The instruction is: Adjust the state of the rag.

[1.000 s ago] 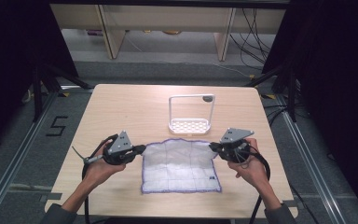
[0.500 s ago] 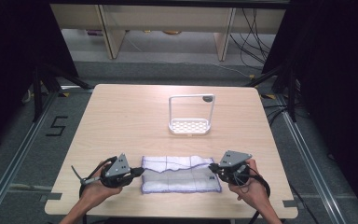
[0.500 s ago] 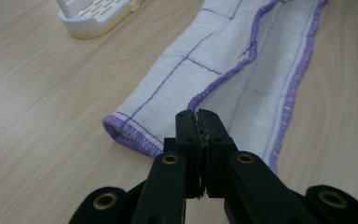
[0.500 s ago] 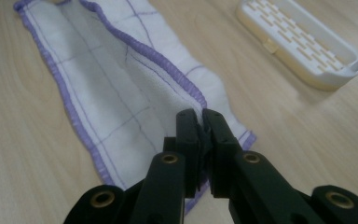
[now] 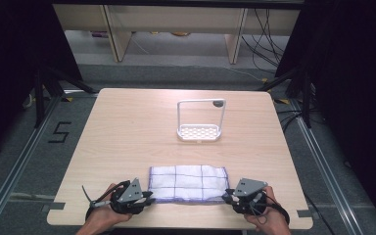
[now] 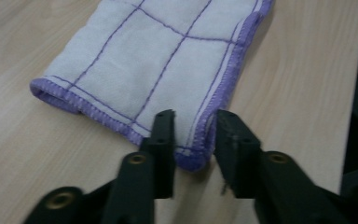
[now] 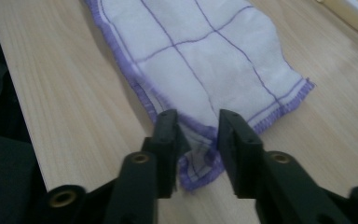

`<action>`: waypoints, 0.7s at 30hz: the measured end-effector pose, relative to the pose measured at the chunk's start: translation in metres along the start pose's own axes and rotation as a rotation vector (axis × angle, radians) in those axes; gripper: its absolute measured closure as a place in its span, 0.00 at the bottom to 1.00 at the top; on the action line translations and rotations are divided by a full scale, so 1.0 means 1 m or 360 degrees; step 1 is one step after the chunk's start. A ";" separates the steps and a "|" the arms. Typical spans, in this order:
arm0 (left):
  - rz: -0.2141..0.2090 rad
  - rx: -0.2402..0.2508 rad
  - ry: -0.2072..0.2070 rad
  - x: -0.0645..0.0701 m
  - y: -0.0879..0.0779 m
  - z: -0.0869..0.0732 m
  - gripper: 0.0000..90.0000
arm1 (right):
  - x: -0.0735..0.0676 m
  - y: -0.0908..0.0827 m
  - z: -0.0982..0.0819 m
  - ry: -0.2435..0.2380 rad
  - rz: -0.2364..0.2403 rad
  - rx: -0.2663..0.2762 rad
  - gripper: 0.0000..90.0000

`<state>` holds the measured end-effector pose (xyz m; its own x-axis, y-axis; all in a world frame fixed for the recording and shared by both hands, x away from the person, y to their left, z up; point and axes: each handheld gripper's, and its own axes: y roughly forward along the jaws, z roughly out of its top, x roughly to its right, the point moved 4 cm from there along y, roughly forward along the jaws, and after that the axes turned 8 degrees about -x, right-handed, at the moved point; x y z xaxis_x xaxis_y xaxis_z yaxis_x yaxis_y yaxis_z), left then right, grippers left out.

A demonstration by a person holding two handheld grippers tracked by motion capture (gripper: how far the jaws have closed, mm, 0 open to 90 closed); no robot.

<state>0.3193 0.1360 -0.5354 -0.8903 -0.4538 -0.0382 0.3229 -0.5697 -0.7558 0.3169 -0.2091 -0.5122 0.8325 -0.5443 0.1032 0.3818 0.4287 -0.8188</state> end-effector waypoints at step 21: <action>0.0018 -0.0027 -0.0320 -0.092 0.020 0.047 0.46 | 0.069 0.034 0.040 0.0458 -0.0152 -0.0069 0.51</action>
<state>0.4226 0.1337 -0.5165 -0.8037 -0.5891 0.0832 0.3259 -0.5529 -0.7669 0.4031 -0.2031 -0.5110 0.6433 -0.7653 0.0215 0.4299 0.3379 -0.8373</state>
